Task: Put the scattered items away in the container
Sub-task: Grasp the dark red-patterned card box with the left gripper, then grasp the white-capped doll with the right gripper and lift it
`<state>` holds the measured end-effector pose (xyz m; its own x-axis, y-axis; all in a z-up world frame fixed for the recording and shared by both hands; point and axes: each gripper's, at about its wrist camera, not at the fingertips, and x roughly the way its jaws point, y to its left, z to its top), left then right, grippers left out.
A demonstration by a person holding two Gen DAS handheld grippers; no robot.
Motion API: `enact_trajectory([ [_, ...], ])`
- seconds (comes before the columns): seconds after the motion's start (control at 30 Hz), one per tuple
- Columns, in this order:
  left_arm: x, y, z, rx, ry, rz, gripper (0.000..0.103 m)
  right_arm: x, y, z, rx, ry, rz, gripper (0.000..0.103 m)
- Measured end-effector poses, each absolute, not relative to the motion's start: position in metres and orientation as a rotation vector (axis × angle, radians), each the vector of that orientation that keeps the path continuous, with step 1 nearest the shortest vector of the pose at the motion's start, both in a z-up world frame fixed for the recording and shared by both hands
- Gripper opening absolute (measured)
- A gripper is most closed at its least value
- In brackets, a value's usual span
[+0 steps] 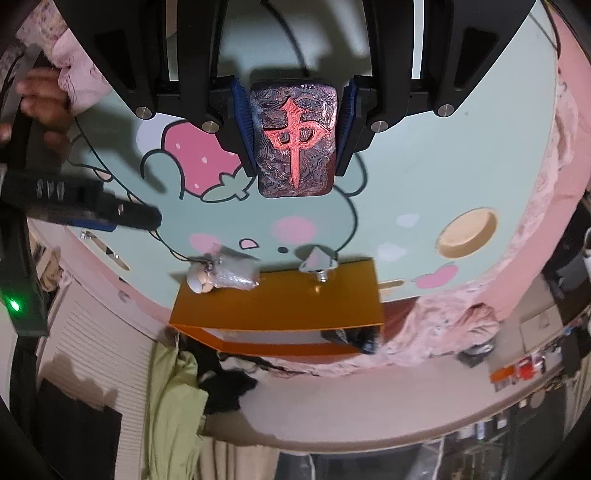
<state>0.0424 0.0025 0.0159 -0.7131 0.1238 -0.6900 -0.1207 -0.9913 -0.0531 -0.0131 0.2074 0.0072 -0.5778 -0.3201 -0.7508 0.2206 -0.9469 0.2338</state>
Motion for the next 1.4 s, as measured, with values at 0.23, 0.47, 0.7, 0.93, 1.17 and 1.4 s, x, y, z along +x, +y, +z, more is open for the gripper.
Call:
enact_trajectory([
  [0.23,0.042,0.008,0.014,-1.127,0.016,2.783,0.038,-0.056,0.217,0.024,1.299,-0.108,-2.58,0.073],
  [0.47,0.044,0.007,0.014,-1.125,0.022,2.78,0.038,-0.09,0.2,0.026,1.316,-0.044,-2.583,0.07],
  [0.7,0.044,0.007,0.014,-1.13,0.023,2.777,0.038,-0.105,0.172,0.017,1.334,0.025,-2.574,0.058],
  [0.93,0.044,0.007,0.015,-1.128,0.023,2.776,0.038,-0.098,0.145,-0.002,1.31,0.303,-2.585,0.033],
  [1.17,0.044,0.006,0.015,-1.13,0.01,2.776,0.038,-0.078,0.17,0.009,1.186,0.198,-2.668,0.031],
  [1.4,0.044,0.005,0.015,-1.137,0.007,2.775,0.038,-0.029,0.189,0.03,1.095,0.097,-2.652,0.031],
])
